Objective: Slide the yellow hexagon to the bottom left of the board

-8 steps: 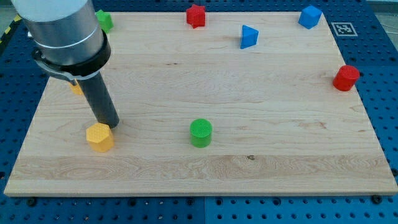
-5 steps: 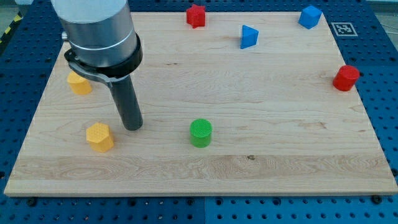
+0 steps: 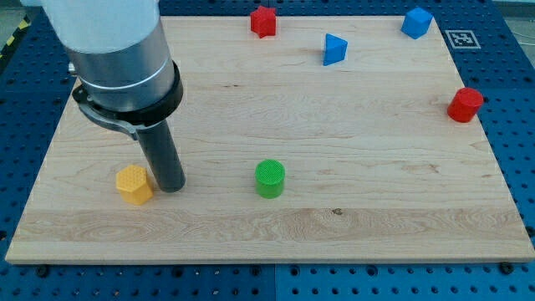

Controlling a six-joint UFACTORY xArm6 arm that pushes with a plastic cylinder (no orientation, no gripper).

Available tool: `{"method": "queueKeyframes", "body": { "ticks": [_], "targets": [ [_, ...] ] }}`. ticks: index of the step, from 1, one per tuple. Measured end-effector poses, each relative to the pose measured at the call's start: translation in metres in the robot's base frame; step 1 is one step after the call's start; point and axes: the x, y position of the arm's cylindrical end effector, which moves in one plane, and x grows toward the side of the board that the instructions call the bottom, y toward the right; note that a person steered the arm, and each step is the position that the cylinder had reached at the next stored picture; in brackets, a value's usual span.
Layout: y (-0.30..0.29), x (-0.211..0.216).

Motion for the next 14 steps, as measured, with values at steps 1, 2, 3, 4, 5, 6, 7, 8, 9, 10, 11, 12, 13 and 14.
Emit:
{"method": "queueKeyframes", "body": {
  "ticks": [1,2,3,4,5,6,7,8,9,10,11,12,13,14],
  "targets": [
    [-0.02,-0.005],
    [-0.041,-0.005],
    [-0.053,-0.005],
    [-0.061,-0.022],
    [-0.076,-0.019],
    [-0.076,0.001],
    [-0.076,0.009],
    [-0.076,0.009],
    [-0.075,0.019],
    [-0.075,0.024],
    [-0.075,0.024],
    [-0.074,0.024],
    [-0.071,0.024],
    [-0.053,0.024]
  ]
}}
